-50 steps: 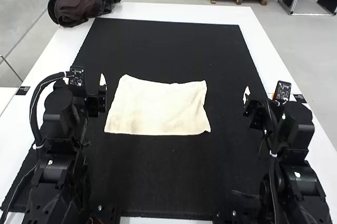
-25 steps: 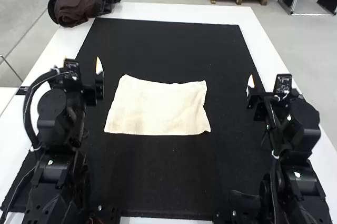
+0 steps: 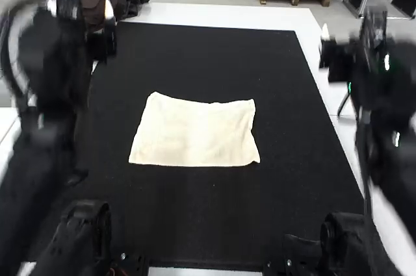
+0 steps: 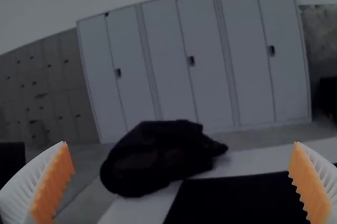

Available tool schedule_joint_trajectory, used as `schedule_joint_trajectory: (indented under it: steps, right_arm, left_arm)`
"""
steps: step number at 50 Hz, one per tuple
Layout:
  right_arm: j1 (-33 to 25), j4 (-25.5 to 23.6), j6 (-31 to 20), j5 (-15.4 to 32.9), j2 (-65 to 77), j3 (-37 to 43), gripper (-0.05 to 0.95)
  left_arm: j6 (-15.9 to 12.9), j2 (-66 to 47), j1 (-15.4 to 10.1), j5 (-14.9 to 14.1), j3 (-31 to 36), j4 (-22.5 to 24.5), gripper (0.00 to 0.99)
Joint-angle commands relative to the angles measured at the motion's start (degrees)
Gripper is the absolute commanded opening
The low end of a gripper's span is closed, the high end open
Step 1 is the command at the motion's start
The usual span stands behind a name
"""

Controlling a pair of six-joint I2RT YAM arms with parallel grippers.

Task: Fold the towel.

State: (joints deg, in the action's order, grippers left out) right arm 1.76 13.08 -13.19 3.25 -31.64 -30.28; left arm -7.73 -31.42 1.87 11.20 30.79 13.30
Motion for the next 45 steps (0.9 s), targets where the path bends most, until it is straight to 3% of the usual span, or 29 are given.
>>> schedule_joint_trajectory:
  steps: [1,6,16,19,22,28,36,40,45]
  right_arm:
    - [-0.5,-2.4,5.1,-1.7,-11.4,-8.1,0.9]
    - [-0.4,-6.3,9.5,-1.5,-20.4,-12.3,0.9]
    - [-0.4,-10.2,12.9,-0.3,-32.0,-10.2,0.9]
    - [-0.5,-9.0,12.9,0.3,-32.5,-7.8,0.9]
    - [-0.8,-4.0,11.5,-1.9,-32.6,-5.0,0.9]
    - [-0.7,0.9,8.0,5.0,-31.6,-1.5,0.9]
    - [0.2,2.2,3.4,1.1,-31.3,0.0,0.9]
    - [1.1,0.1,0.9,-3.6,-31.4,-0.2,0.9]
    - [2.1,-1.0,-1.8,-3.9,-31.4,0.0,0.9]
  left_arm:
    - [-0.6,-12.3,0.1,0.8,7.7,-2.5,0.959]
    - [-0.4,-21.1,0.3,1.5,11.7,-3.5,0.959]
    - [-0.3,-28.2,0.1,4.8,9.8,-3.8,0.959]
    - [-0.1,-29.0,0.2,5.8,8.2,-4.0,0.959]
    - [0.3,-29.9,0.8,5.8,6.2,-4.0,0.959]
    - [0.2,-31.5,1.7,5.6,2.7,-6.2,0.959]
    - [0.1,-36.4,1.8,0.0,1.5,-12.7,0.959]
    - [0.1,-40.1,1.9,-1.4,1.9,-14.0,0.959]
    - [0.8,-44.2,2.0,-3.4,3.0,-14.5,0.959]
